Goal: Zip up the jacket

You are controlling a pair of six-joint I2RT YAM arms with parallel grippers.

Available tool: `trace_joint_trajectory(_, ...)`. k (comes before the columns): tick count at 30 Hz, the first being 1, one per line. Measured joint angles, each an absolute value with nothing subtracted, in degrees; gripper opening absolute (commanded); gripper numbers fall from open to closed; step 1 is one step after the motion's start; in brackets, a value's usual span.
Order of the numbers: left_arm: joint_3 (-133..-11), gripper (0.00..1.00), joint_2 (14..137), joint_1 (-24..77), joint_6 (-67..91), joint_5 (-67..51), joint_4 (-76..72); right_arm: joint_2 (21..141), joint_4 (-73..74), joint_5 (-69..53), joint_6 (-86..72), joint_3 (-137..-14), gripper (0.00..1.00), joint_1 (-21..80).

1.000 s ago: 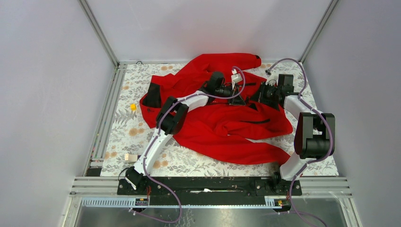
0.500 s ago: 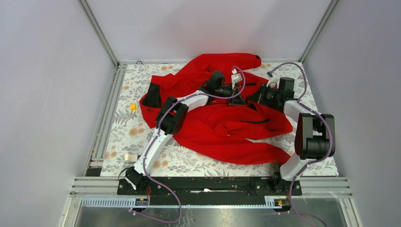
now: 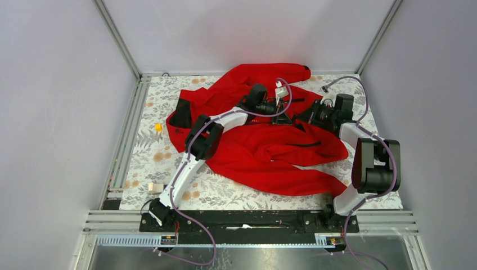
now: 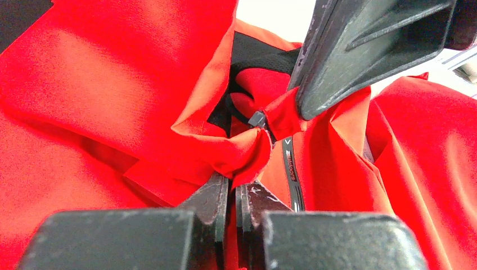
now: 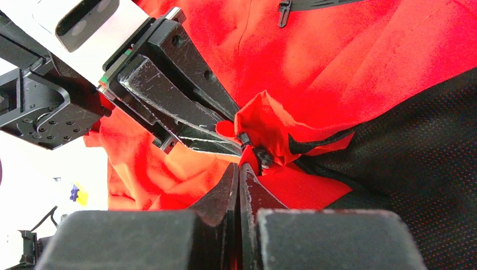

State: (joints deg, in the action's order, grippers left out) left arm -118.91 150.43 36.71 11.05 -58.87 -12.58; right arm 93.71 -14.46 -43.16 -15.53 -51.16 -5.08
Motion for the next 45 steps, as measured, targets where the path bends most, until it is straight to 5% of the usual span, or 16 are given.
trace_joint_trajectory(18, -119.55, 0.00, 150.43, 36.69, 10.98, -59.35, -11.22, 93.71, -8.91, -41.91, -10.98, -53.21, 0.00, -5.10)
trace_joint_trajectory(28, -113.16, 0.49, 146.71, 35.90, 13.63, -57.69, -14.57, 93.69, -13.89, -43.22, -12.71, -52.42, 0.00, -5.10)
trace_joint_trajectory(34, -105.10, 0.69, 142.63, 33.69, 18.31, -56.88, -21.28, 93.38, -16.62, -43.66, -13.50, -51.68, 0.00, -5.10)
trace_joint_trajectory(45, -86.15, 0.65, 126.34, 32.67, 32.71, -42.33, -24.32, 92.95, -19.51, -44.82, -15.33, -51.35, 0.00, -5.10)
